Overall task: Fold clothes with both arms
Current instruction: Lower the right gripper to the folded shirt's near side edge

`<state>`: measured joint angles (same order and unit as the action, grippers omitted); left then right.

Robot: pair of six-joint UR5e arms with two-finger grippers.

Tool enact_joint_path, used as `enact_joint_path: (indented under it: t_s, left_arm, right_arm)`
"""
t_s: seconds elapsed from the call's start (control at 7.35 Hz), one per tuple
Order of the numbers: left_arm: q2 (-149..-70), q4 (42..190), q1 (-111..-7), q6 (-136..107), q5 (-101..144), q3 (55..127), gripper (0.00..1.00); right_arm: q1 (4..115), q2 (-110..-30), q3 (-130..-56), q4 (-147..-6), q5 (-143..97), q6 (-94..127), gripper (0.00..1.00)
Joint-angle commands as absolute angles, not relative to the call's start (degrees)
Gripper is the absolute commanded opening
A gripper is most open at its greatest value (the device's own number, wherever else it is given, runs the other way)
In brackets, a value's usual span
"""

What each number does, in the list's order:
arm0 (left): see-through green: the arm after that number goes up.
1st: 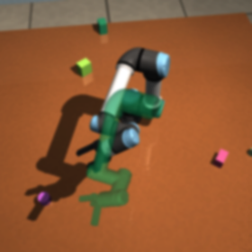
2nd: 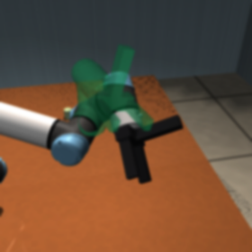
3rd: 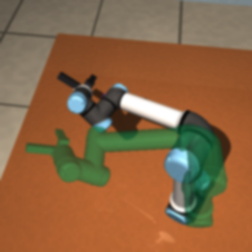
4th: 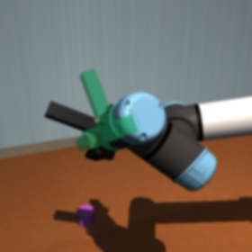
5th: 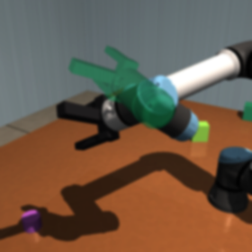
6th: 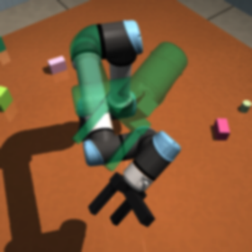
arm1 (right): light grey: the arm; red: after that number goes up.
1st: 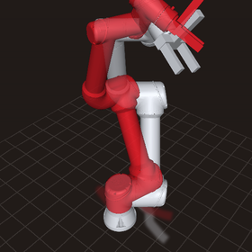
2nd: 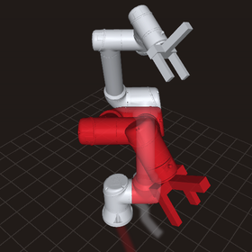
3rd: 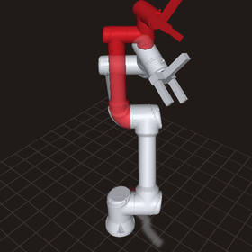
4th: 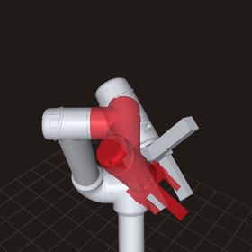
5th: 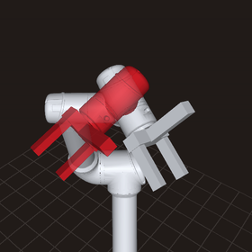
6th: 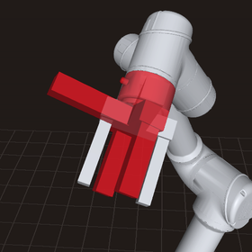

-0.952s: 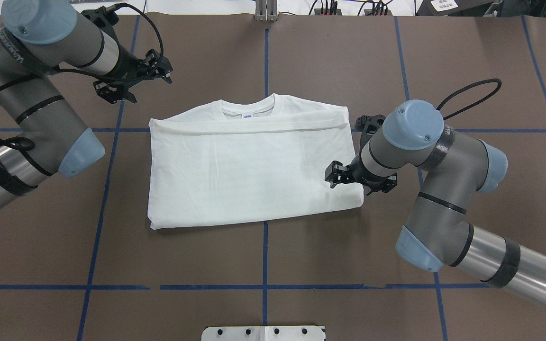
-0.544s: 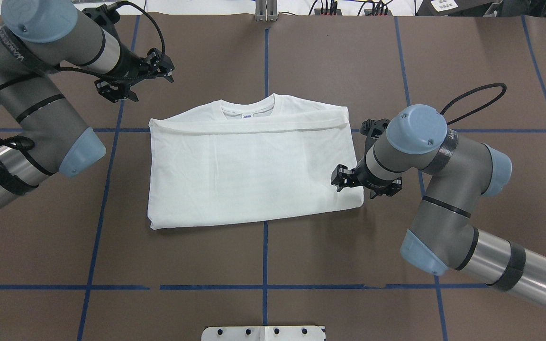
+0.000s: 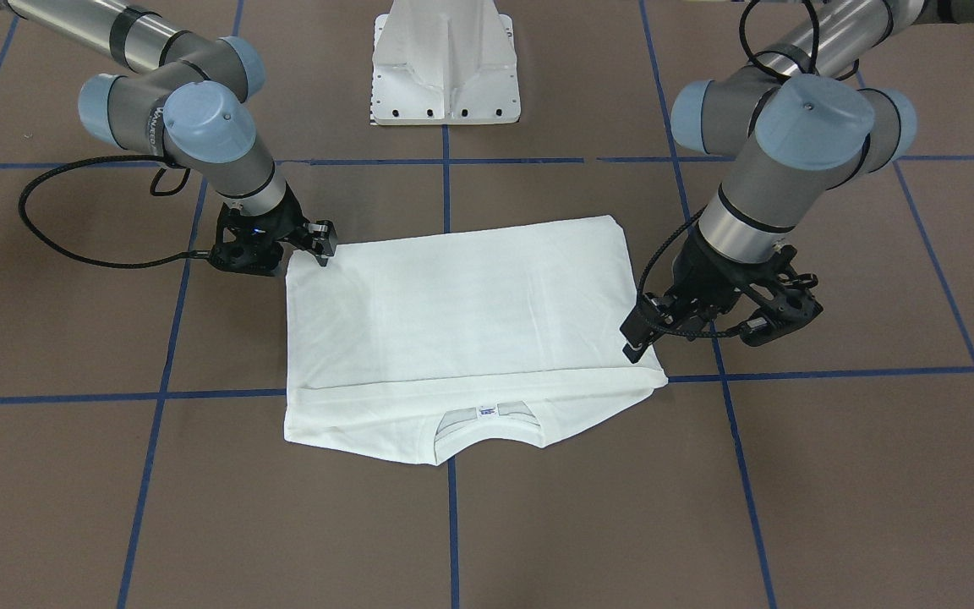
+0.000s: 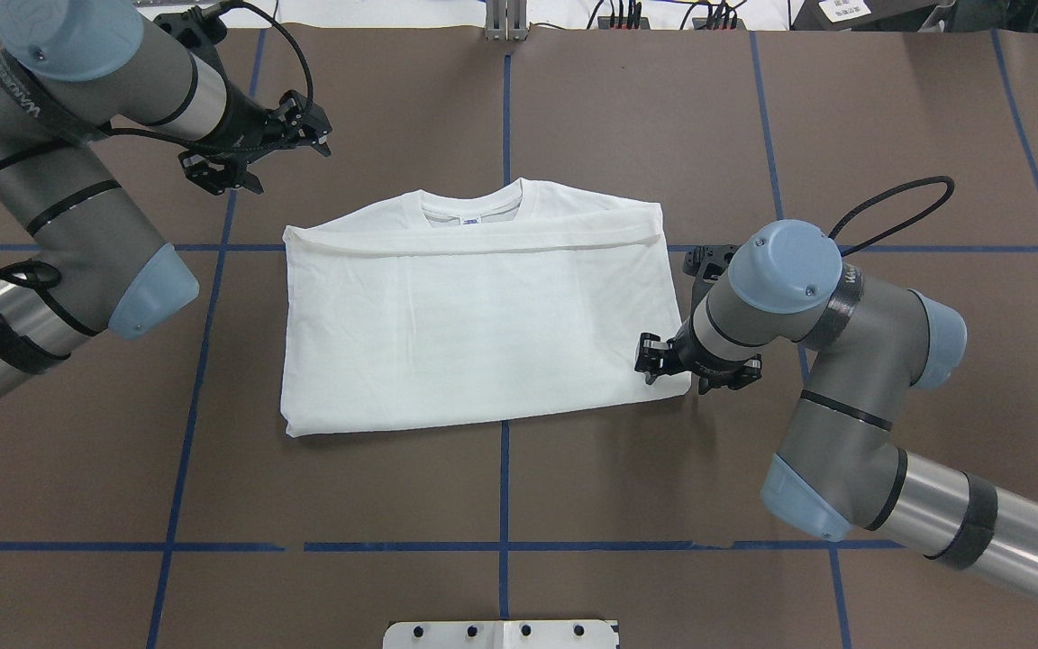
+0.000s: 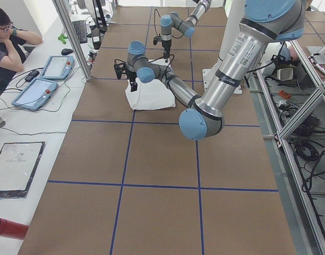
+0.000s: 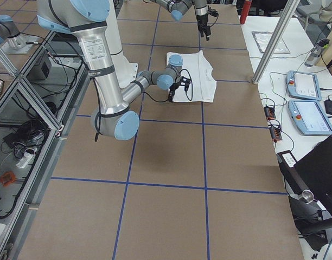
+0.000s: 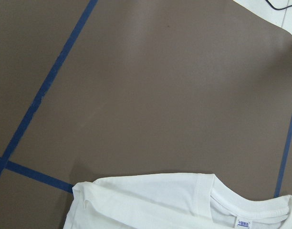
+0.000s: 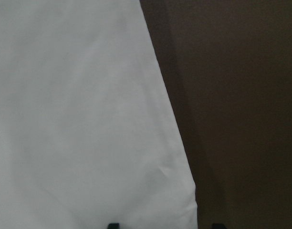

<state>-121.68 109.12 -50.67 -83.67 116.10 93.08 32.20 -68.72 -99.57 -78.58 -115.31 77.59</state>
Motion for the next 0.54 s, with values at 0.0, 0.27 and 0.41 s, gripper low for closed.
enact_joint_path:
  t_s: [0.0,0.27,0.41]
  left_arm:
    - [-121.64,109.07,-50.62,-83.67,116.02,93.16,0.99]
    - [-121.90,108.03,-50.62,-83.58,116.02,93.25,0.98]
    - [-121.99,107.41,-50.62,-83.58,116.02,93.51,0.98]
  right_arm:
    - [31.82,-68.73,-99.67,-78.57,-115.40,77.61,0.45]
    - [32.08,-68.82,-99.75,-78.57,-115.92,77.52,0.00]
    - [32.17,-70.38,-101.58,-78.57,-116.01,77.52,0.00]
